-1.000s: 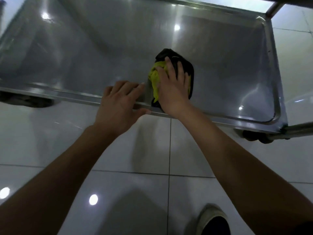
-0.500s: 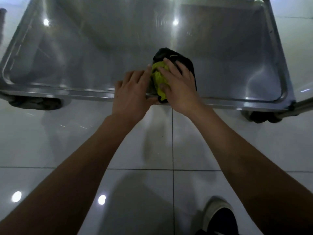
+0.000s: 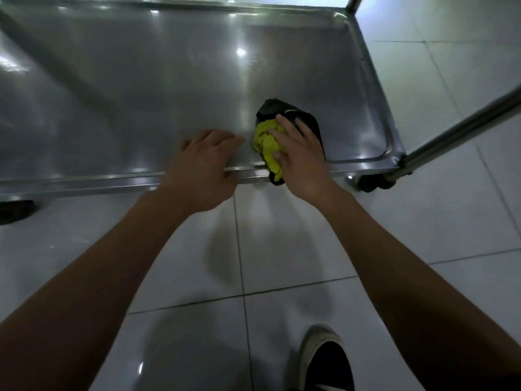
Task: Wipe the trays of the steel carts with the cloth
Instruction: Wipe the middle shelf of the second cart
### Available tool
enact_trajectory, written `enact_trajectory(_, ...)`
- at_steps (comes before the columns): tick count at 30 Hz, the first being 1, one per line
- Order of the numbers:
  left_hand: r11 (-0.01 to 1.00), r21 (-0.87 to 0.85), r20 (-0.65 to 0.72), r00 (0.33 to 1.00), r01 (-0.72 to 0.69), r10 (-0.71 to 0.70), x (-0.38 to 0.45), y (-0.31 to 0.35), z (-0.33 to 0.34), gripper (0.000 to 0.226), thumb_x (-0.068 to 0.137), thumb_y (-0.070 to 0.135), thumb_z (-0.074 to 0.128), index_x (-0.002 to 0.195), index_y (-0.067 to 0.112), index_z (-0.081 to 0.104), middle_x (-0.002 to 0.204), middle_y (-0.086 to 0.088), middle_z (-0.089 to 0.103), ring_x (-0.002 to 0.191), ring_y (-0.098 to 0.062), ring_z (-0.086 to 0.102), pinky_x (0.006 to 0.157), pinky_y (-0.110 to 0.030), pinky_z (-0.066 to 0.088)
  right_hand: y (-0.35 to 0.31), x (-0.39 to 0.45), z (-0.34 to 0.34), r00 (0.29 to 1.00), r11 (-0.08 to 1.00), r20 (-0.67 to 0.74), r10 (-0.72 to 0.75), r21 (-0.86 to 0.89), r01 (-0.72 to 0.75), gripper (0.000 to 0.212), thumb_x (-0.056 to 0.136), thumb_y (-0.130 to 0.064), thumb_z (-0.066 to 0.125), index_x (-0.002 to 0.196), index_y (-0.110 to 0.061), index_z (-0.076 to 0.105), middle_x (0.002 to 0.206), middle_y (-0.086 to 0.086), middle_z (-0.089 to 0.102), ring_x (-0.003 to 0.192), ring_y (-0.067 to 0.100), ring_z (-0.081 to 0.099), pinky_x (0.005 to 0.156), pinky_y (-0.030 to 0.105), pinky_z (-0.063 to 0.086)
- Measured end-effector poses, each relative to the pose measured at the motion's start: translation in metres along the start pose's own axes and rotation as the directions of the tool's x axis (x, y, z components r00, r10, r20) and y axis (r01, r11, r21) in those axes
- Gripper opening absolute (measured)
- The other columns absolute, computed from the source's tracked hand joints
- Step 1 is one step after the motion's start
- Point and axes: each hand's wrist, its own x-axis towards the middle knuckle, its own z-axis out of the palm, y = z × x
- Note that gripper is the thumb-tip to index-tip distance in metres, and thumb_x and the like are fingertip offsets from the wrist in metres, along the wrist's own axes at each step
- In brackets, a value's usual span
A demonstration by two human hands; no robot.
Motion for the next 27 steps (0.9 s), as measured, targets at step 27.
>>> enact_trajectory(27, 0.97, 0.154, -0.183, 0.971, 0.186, -0.157, 0.025, -0.022, 0.007, 0.022, 0.091, 0.028, 0.062, 0.109, 0.02, 0.073, 0.122, -0.004, 0.066, 0.11, -0.035, 0.057, 0.093, -0.048, 0.039, 0.054, 0.03, -0.019, 0.986, 0.981, -0.045, 0.161, -0.102, -0.165, 0.053, 0.102, -0.02, 0.045, 0.153, -0.025, 0.033, 0.167, -0.001, 0.009, 0.152, 0.033, 0.005, 0.122, 0.052, 0.01)
